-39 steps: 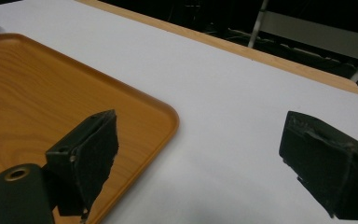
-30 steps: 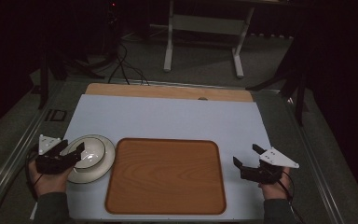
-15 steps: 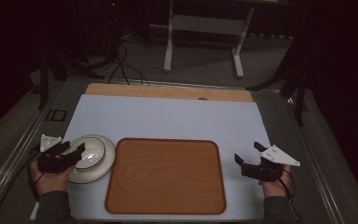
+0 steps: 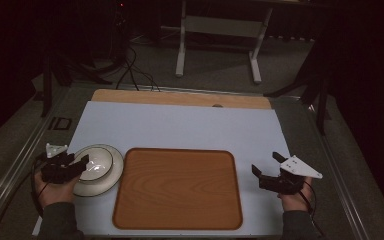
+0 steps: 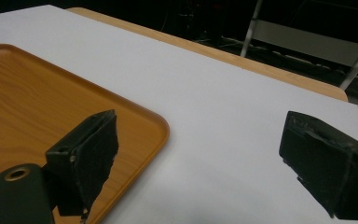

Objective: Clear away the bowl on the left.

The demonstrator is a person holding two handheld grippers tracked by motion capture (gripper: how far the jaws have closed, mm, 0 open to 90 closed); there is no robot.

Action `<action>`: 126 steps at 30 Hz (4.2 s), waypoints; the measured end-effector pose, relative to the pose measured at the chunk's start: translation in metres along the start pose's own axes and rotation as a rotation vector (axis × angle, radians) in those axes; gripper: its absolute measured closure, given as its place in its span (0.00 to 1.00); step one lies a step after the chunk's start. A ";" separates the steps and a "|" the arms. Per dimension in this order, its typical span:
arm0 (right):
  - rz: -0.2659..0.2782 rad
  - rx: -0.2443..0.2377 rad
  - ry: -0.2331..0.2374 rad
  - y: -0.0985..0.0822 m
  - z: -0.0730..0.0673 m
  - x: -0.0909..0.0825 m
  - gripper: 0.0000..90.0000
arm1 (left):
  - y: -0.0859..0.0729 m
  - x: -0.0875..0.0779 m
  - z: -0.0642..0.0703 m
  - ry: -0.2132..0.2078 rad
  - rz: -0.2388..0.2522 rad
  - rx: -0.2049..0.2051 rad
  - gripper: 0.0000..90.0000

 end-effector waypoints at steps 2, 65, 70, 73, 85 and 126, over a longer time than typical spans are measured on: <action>0.001 -0.001 0.000 0.000 0.000 0.000 0.12 | 0.000 0.001 -0.001 -0.006 0.000 -0.002 0.57; 0.033 0.009 -0.002 0.003 0.001 -0.004 0.12 | -0.018 0.014 -0.028 -0.162 -0.144 -0.380 0.90; 0.032 0.010 -0.002 0.003 0.001 -0.004 0.12 | -0.016 0.013 -0.029 -0.164 -0.123 -0.390 0.90; 0.034 0.009 -0.002 0.003 0.001 -0.004 0.12 | -0.015 0.011 -0.028 -0.166 -0.105 -0.396 0.90; 0.039 0.015 -0.009 0.003 0.004 -0.006 0.12 | -0.005 0.001 -0.023 -0.183 -0.024 -0.373 0.90; 0.037 0.010 0.002 0.003 0.003 -0.006 0.12 | 0.023 -0.017 -0.001 -0.255 0.116 -0.340 0.90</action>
Point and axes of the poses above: each handheld gripper's, and its own axes: x roughly forward along the jaws, y roughly out of its top, z roughly to its right, the point moved 2 cm from there along x, roughly forward along the jaws, and after that the axes turned 13 degrees about z, right-handed, at the moved point
